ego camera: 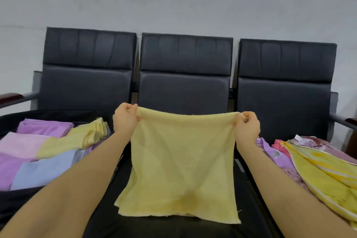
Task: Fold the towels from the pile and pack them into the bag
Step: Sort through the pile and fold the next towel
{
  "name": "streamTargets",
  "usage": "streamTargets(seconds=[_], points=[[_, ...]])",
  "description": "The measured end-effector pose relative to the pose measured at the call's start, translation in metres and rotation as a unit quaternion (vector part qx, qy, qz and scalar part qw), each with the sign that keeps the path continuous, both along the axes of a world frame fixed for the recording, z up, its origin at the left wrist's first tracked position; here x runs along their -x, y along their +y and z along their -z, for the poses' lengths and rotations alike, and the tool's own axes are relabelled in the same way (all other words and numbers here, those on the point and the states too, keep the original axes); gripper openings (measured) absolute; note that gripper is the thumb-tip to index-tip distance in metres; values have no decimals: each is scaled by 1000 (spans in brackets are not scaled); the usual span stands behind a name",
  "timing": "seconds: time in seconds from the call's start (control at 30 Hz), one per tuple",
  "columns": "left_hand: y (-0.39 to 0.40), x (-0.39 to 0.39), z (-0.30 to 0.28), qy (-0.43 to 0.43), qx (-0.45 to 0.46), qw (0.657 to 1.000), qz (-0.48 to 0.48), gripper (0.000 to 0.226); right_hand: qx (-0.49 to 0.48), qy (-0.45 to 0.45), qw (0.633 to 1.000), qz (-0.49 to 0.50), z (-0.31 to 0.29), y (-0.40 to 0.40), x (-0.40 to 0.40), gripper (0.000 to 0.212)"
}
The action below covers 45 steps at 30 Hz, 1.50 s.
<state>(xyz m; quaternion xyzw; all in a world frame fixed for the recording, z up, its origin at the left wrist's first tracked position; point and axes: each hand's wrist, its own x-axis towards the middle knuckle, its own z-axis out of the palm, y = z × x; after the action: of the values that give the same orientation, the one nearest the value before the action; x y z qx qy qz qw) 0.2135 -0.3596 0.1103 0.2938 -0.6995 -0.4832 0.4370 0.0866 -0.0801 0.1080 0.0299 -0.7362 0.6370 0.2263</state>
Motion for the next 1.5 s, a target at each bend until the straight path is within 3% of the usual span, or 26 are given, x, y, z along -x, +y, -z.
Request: streamTargets(seconds=[0.13, 0.3, 0.5, 0.9, 1.1, 1.3, 1.5], points=[[-8, 36, -5, 36, -3, 999, 10, 16, -9, 46, 999, -26, -6, -15, 29, 9], [-6, 57, -39, 129, 6, 992, 4, 12, 76, 115, 989, -59, -30, -26, 43, 7], [7, 39, -36, 179, -9, 984, -9, 12, 97, 120, 985, -73, -24, -20, 28, 12], [28, -22, 60, 12, -73, 992, -99, 19, 7, 16, 1000, -3, 54, 3, -30, 7], [25, -29, 101, -90, -2, 990, -105, 22, -77, -111, 990, 47, 97, 7, -26, 7], [17, -10, 144, -235, 55, 968, -74, 22, -118, -171, 978, -19, 133, 4, -10, 10], [9, 18, 165, -276, 49, 958, -57, 25, -229, -221, 948, -27, 155, -12, 14, 19]])
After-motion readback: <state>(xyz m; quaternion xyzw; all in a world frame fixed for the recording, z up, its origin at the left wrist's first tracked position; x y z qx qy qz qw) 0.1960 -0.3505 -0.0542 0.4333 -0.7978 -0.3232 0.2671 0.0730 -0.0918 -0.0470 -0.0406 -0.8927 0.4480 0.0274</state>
